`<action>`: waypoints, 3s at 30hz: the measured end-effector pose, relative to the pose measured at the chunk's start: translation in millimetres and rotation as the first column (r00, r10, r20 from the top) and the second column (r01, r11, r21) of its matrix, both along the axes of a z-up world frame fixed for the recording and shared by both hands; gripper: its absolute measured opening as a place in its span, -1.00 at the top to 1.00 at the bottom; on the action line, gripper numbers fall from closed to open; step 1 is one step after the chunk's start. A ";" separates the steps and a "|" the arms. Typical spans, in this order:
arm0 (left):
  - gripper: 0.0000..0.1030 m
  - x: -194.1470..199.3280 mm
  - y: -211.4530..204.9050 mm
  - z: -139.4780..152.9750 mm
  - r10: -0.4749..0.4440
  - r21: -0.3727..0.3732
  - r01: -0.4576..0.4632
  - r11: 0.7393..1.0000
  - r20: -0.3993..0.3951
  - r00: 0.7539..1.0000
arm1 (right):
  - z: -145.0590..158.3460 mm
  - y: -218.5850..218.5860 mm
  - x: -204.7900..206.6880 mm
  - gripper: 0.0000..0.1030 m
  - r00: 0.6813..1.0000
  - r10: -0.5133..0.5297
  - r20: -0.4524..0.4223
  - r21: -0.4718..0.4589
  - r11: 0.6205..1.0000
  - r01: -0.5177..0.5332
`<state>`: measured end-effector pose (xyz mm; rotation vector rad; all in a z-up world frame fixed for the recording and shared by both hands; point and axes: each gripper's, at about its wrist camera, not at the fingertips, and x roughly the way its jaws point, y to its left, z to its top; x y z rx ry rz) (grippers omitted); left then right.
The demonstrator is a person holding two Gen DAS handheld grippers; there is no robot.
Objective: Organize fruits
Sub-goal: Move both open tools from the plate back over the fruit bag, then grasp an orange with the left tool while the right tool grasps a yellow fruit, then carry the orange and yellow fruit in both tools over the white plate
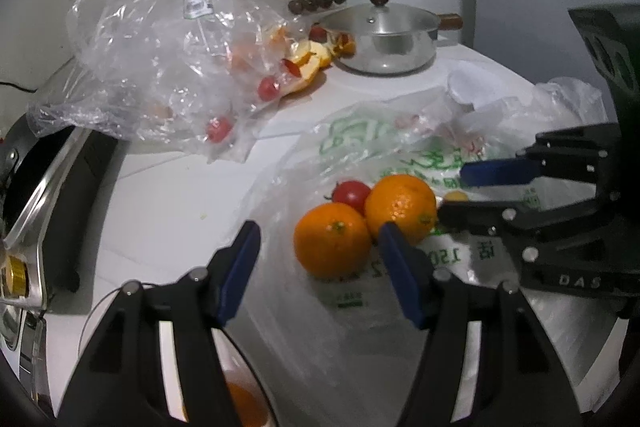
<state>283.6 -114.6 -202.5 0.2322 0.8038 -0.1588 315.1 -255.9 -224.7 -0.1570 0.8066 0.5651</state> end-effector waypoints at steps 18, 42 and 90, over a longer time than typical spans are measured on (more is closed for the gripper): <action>-0.23 8.8 12.9 -10.0 0.129 -0.132 -0.136 0.982 -0.061 0.990 | -3.2 -3.1 0.7 0.44 1.000 0.003 -0.009 0.019 1.000 -0.003; 0.17 -5.6 6.2 1.0 0.038 -0.189 -0.047 0.981 -0.051 0.998 | 10.6 -12.0 -9.5 0.53 0.999 -0.033 0.033 0.028 0.999 0.032; 0.13 -66.4 20.3 54.0 -0.036 -0.223 0.054 0.973 0.085 0.996 | 54.4 7.2 -60.4 0.47 0.988 -0.058 0.146 0.012 0.998 0.057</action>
